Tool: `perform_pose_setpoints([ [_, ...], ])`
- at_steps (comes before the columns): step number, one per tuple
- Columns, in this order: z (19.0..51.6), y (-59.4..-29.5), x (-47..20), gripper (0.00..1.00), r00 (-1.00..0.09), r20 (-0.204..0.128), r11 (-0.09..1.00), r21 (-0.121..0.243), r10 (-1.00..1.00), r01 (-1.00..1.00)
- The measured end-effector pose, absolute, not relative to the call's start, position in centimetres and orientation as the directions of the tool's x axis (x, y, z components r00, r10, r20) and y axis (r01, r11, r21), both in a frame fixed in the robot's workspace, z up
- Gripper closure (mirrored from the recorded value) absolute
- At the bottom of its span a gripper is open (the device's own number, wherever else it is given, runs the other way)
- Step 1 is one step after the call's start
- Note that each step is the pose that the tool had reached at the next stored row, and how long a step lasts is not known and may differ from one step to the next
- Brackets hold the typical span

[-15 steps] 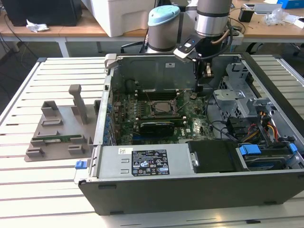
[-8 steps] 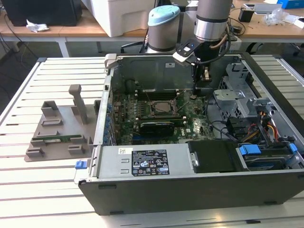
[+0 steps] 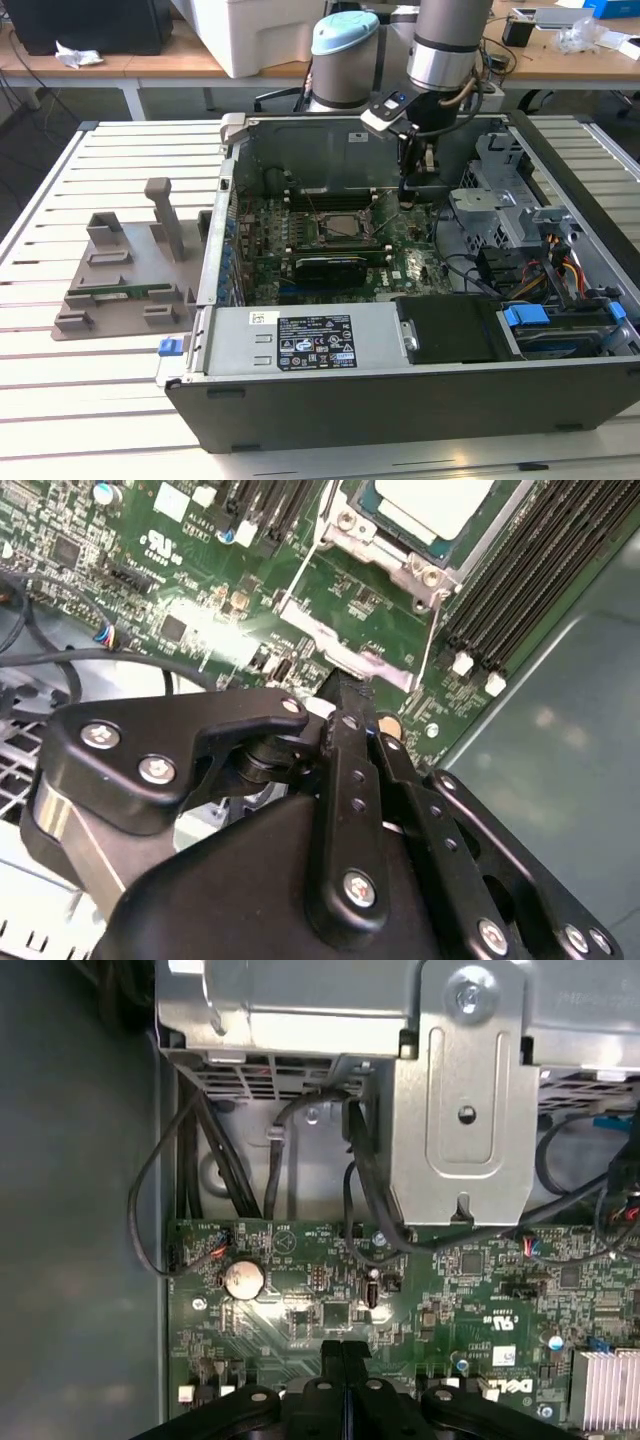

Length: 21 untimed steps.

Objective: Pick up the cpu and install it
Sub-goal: 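Close the cpu cover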

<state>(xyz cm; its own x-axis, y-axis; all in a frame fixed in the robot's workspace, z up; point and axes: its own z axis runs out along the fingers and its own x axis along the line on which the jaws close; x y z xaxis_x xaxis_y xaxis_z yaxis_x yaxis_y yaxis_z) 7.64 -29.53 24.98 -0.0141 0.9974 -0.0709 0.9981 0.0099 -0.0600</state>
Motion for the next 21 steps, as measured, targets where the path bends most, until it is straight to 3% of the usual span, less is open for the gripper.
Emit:
perform_pose_setpoints([
  [21, 24.7, -29.5, 3.0, 0.89, -0.014, -0.066, 0.010, -0.060, 0.998, 0.998],
])
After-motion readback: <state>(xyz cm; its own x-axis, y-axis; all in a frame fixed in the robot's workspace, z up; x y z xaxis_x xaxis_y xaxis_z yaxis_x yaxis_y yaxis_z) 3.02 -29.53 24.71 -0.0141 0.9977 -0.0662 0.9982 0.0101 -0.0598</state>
